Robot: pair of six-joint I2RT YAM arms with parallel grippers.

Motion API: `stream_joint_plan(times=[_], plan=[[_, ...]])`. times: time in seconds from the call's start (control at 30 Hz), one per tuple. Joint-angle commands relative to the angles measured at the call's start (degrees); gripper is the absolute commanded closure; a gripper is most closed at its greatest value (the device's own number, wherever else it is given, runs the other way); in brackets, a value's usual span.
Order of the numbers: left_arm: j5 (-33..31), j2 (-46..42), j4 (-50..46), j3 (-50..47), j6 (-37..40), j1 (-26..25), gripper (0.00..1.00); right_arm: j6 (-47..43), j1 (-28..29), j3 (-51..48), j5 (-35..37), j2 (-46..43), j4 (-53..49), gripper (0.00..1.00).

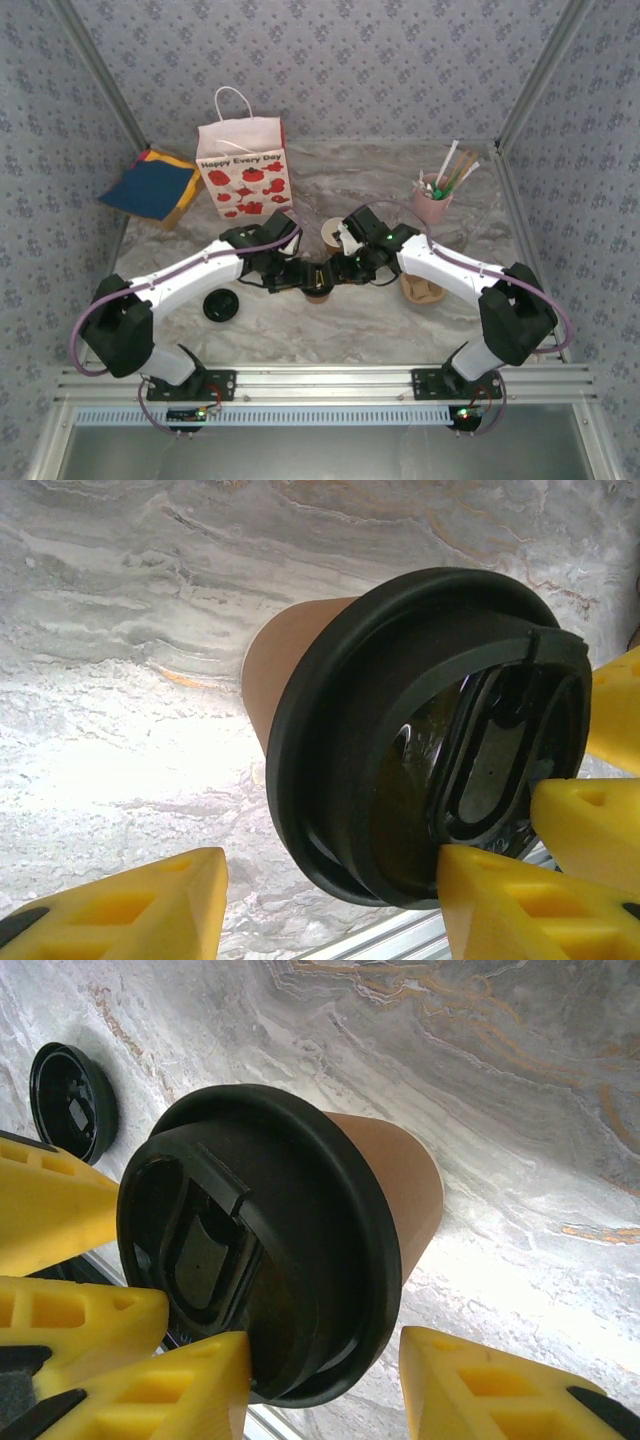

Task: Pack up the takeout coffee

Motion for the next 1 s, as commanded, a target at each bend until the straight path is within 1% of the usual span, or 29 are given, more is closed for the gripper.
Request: stream_joint_plan(times=[0.0,0.17,0.23,0.33,0.43,0.57,0.63,0.67,0.73,0.8,0.83,0.87,0.9,0.97], plan=[[-1.1,0.6,-3.6,2.9,1.0,0.5,0.41,0.1,-0.1,2.0,1.7,-0.3,-3.4,0.55],[-0.8,-0.1,-4.0,5.2,0.5,0.7,0.38,0.2,-0.1,3.6,1.7,-1.2,-3.4,0.51],[-0.6,-0.4,-4.1,5.7,0.5,0.8,0.38,0.0,-0.1,4.6,1.9,-1.6,-5.1,0.50],[-0.4,-1.0,-4.5,6.9,0.4,1.3,0.38,-0.3,-0.1,6.2,2.4,-1.8,-6.3,0.46],[-0.6,-2.3,-5.0,8.1,0.4,2.4,0.33,-0.7,-0.1,7.9,4.4,-2.6,-8.1,0.40],[-1.7,-4.1,-5.6,9.6,1.4,4.8,0.25,-1.6,-0.1,10.8,9.0,-4.0,-10.8,0.31],[-2.1,-4.7,-5.5,10.0,2.2,6.0,0.25,-1.9,-0.1,11.4,11.3,-4.6,-11.8,0.26],[-2.5,-5.0,-5.6,10.2,2.7,6.7,0.24,-2.0,-0.1,11.8,12.3,-4.8,-12.4,0.25],[-3.6,-5.8,-5.9,10.4,3.5,8.1,0.18,-2.2,-0.1,12.6,13.7,-4.9,-13.4,0.22],[-3.9,-6.8,-6.0,10.4,4.6,9.7,0.12,-2.0,0.0,13.4,15.1,-5.0,-14.3,0.16],[-4.2,-7.5,-6.1,10.5,5.1,10.5,0.08,-2.0,0.0,13.7,15.8,-4.9,-14.7,0.03],[-4.7,-8.0,-6.4,10.6,5.5,11.4,0.03,-1.8,0.1,14.1,16.4,-4.9,-14.9,0.00],[-5.1,-8.6,-6.5,10.6,5.9,12.3,0.00,-1.7,0.1,14.5,16.9,-4.8,-15.1,0.00],[-5.3,-9.7,-6.5,10.6,6.8,14.2,0.00,0.3,0.2,15.3,18.6,-4.8,-15.4,0.00]])
